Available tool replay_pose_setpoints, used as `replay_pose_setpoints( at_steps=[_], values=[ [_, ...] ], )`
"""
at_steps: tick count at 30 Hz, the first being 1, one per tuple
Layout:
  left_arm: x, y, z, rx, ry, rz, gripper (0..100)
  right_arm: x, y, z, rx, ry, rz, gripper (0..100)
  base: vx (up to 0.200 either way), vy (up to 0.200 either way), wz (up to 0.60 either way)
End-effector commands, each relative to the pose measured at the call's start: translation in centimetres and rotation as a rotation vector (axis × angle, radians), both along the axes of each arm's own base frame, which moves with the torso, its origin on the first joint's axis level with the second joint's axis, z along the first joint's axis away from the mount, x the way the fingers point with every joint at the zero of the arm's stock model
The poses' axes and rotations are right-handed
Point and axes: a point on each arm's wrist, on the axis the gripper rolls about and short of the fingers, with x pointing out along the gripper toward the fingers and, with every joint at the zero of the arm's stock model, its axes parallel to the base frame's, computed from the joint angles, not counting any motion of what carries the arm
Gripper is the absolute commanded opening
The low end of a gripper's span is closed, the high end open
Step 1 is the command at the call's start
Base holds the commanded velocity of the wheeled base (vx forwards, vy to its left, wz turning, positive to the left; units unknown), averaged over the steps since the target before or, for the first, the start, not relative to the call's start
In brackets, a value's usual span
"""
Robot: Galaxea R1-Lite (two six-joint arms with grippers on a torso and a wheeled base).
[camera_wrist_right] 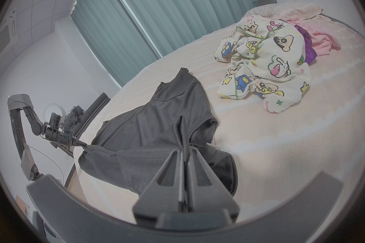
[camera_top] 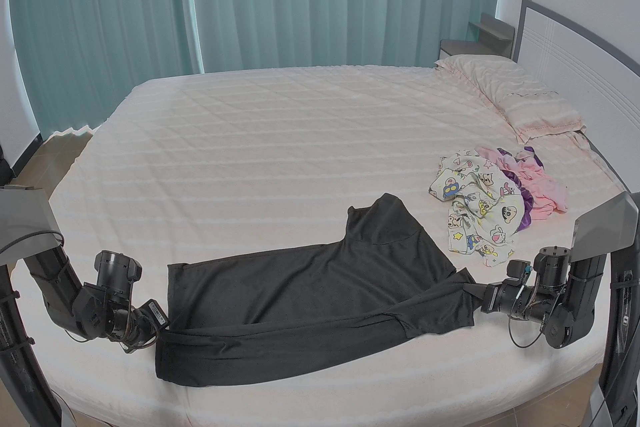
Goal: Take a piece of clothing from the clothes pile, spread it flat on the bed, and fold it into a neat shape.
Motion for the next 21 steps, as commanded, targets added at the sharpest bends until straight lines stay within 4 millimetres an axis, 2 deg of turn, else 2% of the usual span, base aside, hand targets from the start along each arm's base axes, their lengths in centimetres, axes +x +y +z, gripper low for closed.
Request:
replay_pose_setpoints(
  at_steps=[1,2,3,8,12,17,21],
  values=[
    [0.4,-0.1,-0.6,-0.001,0.011,-0.002,0,0.1,-0.1,-0.4,-0.001,0.005,-0.003,100,0.0,0.0,0.0],
    [0.6,-0.1,-0.6,-0.001,0.011,-0.004,0,0.1,-0.1,-0.5,0.001,0.012,-0.005,100,0.0,0.0,0.0],
    [0.7,-0.1,-0.6,-0.003,0.006,0.001,100,0.2,-0.1,-0.7,0.0,0.015,-0.005,100,0.0,0.0,0.0],
    [0.9,-0.1,-0.6,-0.02,-0.01,0.026,100,0.1,-0.4,-0.9,0.009,0.028,-0.017,100,0.0,0.0,0.0],
    [0.4,0.0,-0.3,-0.023,-0.019,0.029,100,0.1,-1.1,0.8,0.118,0.039,-0.101,100,0.0,0.0,0.0],
    [-1.4,0.1,1.8,-0.067,-0.113,0.007,100,-0.9,-1.4,3.6,0.233,0.053,-0.185,100,0.0,0.0,0.0],
    [-2.8,0.1,3.1,-0.097,-0.158,-0.009,100,-1.7,-1.2,4.6,0.324,0.09,-0.24,100,0.0,0.0,0.0]
  ],
)
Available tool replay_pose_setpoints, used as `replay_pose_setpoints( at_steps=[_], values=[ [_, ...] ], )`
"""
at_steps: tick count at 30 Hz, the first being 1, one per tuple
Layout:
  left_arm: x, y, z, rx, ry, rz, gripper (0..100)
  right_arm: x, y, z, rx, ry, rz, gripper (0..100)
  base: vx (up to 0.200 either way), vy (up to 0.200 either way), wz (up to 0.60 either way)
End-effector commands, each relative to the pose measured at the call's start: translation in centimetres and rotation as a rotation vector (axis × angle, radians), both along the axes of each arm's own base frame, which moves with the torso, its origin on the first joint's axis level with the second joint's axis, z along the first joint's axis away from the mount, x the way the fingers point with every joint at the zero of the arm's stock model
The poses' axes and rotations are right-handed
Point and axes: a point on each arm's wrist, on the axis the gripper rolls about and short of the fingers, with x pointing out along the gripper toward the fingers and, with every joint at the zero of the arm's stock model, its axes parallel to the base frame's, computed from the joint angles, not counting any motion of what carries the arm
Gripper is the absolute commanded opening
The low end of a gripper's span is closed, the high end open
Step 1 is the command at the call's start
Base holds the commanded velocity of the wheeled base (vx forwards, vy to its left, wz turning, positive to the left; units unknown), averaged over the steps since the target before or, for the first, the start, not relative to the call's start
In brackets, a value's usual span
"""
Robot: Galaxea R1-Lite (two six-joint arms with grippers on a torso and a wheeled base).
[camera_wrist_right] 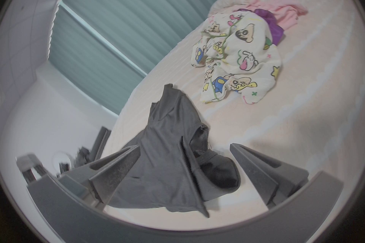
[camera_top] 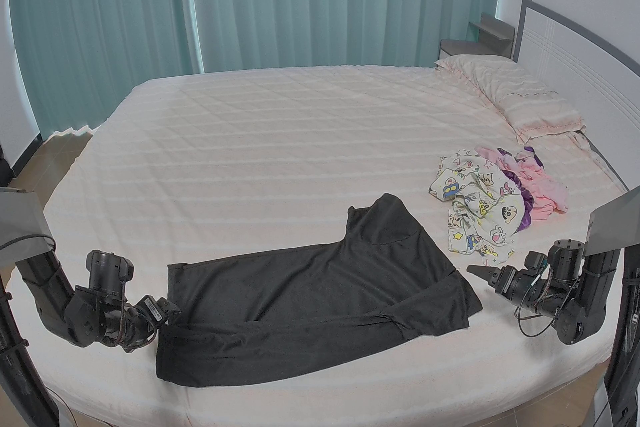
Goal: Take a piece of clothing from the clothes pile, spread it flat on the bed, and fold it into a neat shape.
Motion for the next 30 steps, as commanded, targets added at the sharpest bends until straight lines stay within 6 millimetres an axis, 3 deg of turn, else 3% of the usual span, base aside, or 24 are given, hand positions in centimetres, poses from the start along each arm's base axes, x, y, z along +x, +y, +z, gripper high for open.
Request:
replay_pose_setpoints(
  at_steps=[1,7,19,30],
  values=[
    [-2.1,0.1,2.3,-0.034,-0.077,-0.017,100,-1.1,0.0,2.8,0.063,-0.032,-0.049,100,0.0,0.0,0.0],
    [-2.2,0.1,2.8,-0.118,-0.099,0.009,100,-1.5,0.0,1.9,0.082,0.024,-0.058,100,0.1,0.0,0.0],
    [-2.1,0.2,2.1,-0.132,-0.072,0.014,100,-1.7,0.1,1.6,0.082,0.041,-0.054,100,0.0,0.0,0.0],
    [-1.8,0.2,2.0,-0.145,-0.071,0.027,100,-1.8,0.5,1.4,0.079,0.048,-0.038,100,0.0,-0.2,0.0]
  ],
)
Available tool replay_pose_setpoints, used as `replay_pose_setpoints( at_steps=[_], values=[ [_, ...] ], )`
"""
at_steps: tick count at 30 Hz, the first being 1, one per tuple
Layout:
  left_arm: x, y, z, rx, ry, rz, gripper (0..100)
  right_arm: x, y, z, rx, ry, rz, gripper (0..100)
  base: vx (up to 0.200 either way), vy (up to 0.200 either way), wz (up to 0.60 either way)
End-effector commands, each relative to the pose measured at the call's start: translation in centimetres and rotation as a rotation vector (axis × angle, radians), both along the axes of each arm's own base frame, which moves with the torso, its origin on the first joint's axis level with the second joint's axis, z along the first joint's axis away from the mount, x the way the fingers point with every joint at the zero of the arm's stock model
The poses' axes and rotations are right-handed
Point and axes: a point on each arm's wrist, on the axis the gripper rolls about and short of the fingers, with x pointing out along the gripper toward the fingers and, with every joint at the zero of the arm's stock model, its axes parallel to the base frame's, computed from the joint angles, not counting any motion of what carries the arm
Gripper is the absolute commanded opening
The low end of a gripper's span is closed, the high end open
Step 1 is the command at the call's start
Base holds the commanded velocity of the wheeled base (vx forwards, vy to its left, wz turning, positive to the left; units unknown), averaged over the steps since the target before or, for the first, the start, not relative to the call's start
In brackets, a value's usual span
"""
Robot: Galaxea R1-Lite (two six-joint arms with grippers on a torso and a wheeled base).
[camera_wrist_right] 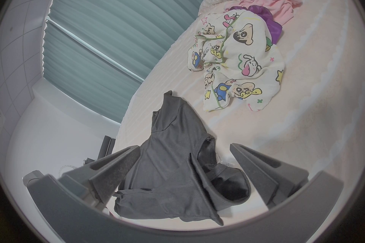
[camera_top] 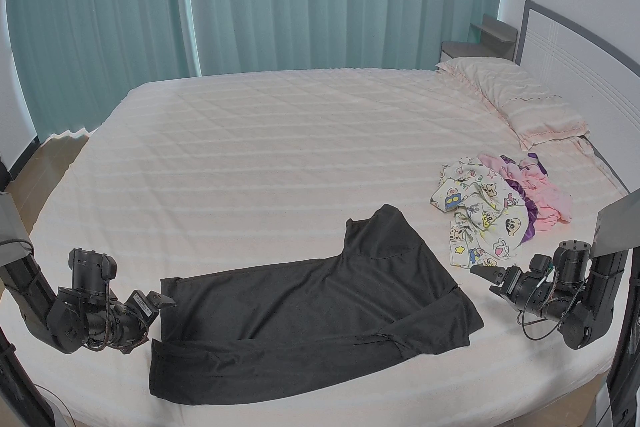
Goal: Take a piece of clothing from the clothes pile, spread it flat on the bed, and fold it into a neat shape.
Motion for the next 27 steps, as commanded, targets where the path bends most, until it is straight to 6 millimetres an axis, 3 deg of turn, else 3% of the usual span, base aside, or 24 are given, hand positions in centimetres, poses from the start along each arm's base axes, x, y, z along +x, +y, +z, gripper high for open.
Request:
replay_pose_setpoints(
  at_steps=[1,6,13,17,20,27],
  values=[
    [0.1,0.0,-0.1,-0.001,0.001,0.0,100,0.0,0.2,0.0,-0.001,-0.006,0.008,100,0.0,-0.2,0.0],
    [0.2,-0.1,0.0,-0.001,-0.002,0.001,100,-0.2,0.6,-0.3,-0.005,0.006,0.023,100,0.0,0.0,0.0],
    [0.8,0.7,1.8,0.025,-0.119,0.06,100,-0.4,0.7,-0.2,-0.009,0.011,0.026,100,0.0,0.0,0.0],
    [3.1,2.0,2.9,0.112,-0.2,0.041,100,-0.7,1.1,-0.2,-0.01,0.017,0.04,100,0.0,0.0,0.0],
    [4.6,2.7,2.6,0.193,-0.214,-0.018,100,-0.9,1.5,-0.2,-0.017,0.024,0.043,100,0.0,0.0,0.0],
    [8.0,3.1,-1.3,0.304,-0.149,-0.145,100,-1.0,1.8,-0.3,-0.025,0.028,0.044,100,0.0,0.0,0.0]
  ],
)
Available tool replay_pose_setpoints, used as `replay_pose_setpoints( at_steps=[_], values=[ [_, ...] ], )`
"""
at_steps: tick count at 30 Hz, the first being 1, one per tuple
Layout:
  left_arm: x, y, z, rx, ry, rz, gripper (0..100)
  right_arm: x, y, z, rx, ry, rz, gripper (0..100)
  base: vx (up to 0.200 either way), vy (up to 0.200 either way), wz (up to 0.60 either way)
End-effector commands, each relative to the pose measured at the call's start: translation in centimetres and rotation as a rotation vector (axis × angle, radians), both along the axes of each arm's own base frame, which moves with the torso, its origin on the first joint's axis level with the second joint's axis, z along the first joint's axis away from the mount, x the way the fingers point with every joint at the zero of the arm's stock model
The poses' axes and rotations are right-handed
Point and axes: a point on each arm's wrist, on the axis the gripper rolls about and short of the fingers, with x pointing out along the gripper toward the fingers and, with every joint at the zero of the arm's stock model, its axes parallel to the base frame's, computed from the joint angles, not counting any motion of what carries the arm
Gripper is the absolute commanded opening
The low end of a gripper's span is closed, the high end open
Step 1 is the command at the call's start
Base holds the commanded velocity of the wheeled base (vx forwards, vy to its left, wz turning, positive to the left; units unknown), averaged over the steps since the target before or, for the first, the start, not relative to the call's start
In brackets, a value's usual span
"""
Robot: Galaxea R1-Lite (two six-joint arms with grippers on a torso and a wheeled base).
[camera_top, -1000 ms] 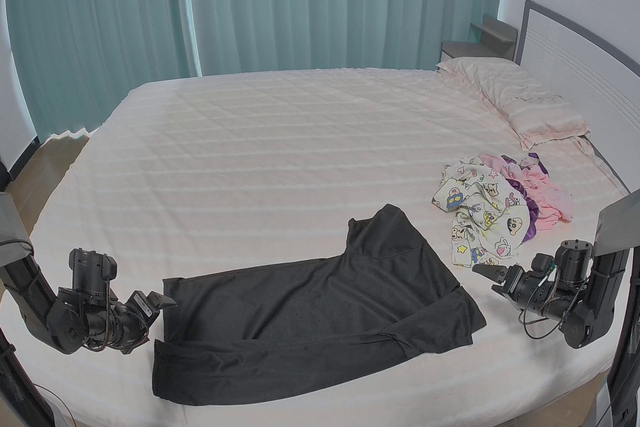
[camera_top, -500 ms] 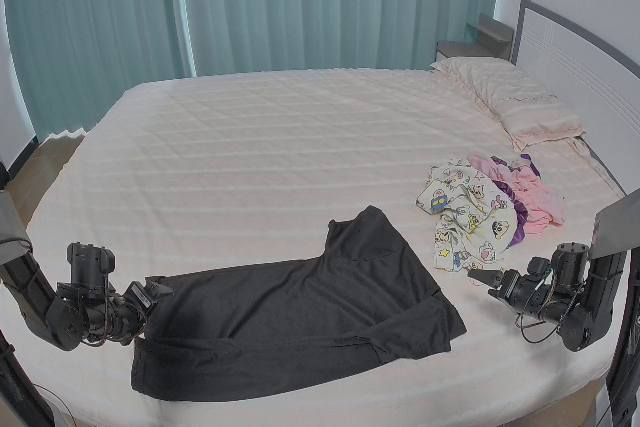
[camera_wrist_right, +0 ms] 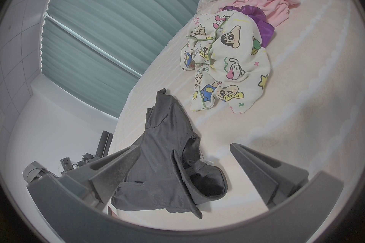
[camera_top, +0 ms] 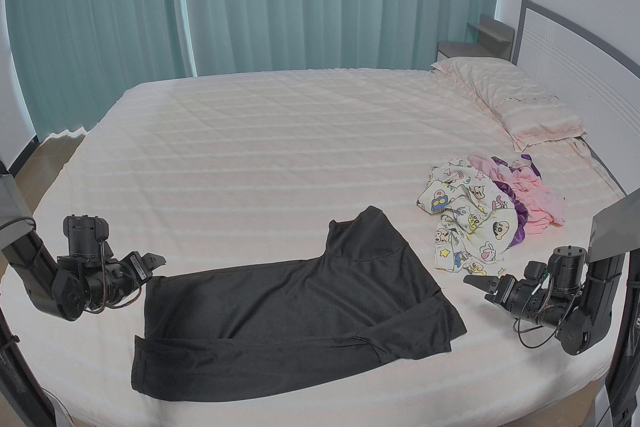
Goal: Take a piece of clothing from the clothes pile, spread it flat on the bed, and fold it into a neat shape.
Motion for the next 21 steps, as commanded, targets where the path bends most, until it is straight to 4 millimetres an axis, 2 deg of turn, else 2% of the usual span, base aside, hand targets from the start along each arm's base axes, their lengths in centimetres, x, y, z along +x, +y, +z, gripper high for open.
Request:
replay_pose_setpoints(
  at_steps=[1,8,21],
  values=[
    [3.3,0.7,-3.7,0.055,0.062,-0.036,100,-0.1,0.4,0.0,-0.006,-0.006,0.011,100,0.0,0.0,0.0],
    [5.6,1.4,-5.5,0.104,0.054,0.021,100,-0.3,0.6,-0.1,-0.01,0.001,0.021,100,0.0,0.0,0.0],
    [6.0,1.5,-8.3,0.169,0.009,-0.024,100,-0.4,1.1,-0.4,-0.013,0.01,0.042,100,0.0,0.0,0.0]
  ],
)
